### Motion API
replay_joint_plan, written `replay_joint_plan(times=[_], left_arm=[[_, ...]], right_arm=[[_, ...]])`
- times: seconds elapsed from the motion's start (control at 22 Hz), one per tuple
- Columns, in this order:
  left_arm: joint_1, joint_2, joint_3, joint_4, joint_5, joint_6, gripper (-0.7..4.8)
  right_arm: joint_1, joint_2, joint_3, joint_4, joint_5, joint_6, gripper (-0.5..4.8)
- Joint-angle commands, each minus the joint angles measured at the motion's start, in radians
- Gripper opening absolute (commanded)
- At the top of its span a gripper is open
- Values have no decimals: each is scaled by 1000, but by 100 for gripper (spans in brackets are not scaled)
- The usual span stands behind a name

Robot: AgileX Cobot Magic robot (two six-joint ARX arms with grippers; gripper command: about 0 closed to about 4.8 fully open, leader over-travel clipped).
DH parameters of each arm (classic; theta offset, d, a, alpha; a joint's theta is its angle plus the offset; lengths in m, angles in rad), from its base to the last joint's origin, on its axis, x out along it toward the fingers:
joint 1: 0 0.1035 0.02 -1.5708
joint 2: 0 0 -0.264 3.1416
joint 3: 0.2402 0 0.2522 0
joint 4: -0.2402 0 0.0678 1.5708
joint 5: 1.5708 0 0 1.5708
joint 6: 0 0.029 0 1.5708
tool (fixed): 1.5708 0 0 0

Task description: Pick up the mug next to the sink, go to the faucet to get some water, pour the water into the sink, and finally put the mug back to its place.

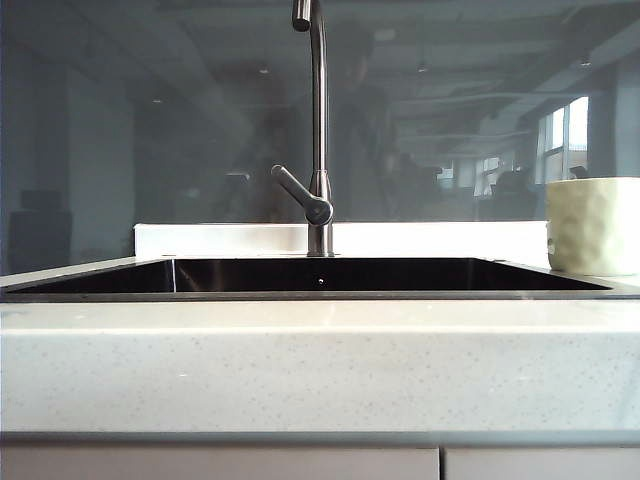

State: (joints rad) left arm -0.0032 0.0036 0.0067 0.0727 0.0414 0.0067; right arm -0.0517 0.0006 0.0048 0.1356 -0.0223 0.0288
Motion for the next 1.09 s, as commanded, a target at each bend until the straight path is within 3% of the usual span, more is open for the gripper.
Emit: replay_joint_plan(times=[0.05,0.5,0.59,0.64,0.73,0.82,0.91,1.09], left_arm=[[2,0,3,19,-4,16,-6],[2,0,3,19,4,15,-6],[2,0,3,34,4,8,-6],[2,0,3,46,5,-10,-6],[2,0,3,49,5,-19,-6],[2,0,3,49,6,-19,-6],[2,0,3,49,6,-19,-6],[2,0,3,48,7,-26,-6]], right_arm=[[1,-2,-3,15,1,-3,-1],[1,-2,-3,25,1,10,-2],[0,-2,-3,58,45,173,-2],[0,-1,-1,83,127,310,-2],[-3,1,3,155,206,397,-2],[-19,5,36,139,204,349,-2],[-36,61,74,133,199,217,-2],[-68,337,167,229,150,11,-1]])
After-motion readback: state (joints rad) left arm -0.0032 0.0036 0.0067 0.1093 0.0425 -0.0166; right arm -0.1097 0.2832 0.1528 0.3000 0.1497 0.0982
